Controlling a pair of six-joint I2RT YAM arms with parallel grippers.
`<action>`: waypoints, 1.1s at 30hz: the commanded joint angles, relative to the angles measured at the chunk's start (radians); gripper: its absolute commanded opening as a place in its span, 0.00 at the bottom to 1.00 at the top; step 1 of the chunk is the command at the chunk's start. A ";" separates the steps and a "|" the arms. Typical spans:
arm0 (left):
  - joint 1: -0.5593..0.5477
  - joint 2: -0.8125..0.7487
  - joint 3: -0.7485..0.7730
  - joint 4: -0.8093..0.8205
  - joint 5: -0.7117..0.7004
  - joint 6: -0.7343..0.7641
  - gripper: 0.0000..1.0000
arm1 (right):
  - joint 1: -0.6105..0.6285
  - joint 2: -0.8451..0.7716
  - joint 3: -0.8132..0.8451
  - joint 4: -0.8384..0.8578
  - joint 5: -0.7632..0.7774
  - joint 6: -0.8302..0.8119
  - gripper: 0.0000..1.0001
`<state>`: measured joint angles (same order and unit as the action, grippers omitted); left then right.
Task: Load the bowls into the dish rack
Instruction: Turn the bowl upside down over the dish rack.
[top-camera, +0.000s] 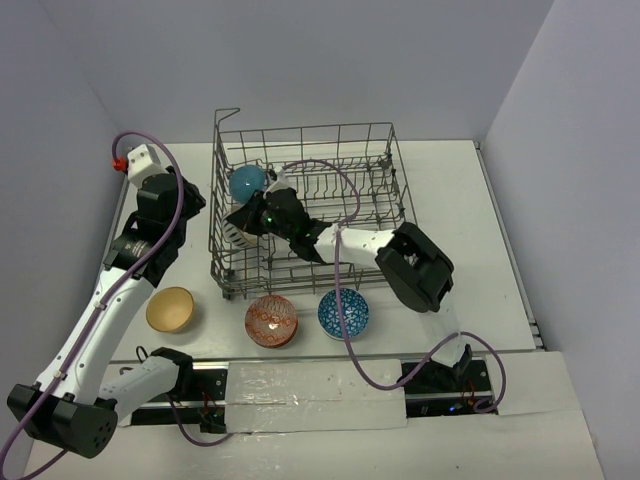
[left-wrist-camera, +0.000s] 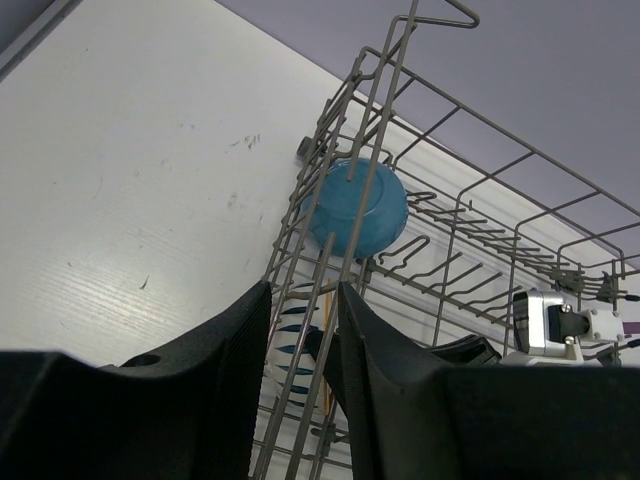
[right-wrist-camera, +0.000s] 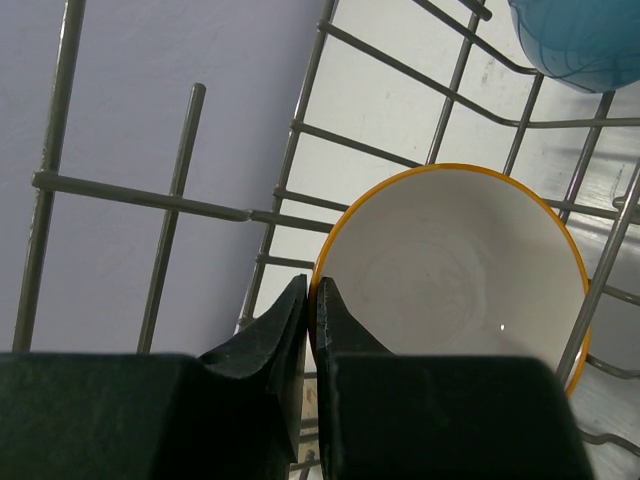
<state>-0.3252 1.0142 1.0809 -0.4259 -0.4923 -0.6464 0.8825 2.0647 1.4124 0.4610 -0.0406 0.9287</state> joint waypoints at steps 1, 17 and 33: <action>-0.003 0.001 -0.007 0.044 0.018 0.021 0.39 | -0.013 -0.093 -0.010 0.022 0.036 -0.025 0.03; -0.003 0.003 -0.006 0.044 0.031 0.022 0.39 | -0.028 -0.161 -0.075 -0.013 0.071 -0.071 0.14; -0.003 0.007 -0.006 0.046 0.052 0.021 0.39 | -0.053 -0.216 -0.113 -0.084 0.085 -0.117 0.16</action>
<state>-0.3252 1.0187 1.0805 -0.4229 -0.4633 -0.6460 0.8593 1.9331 1.3094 0.3862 -0.0105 0.8589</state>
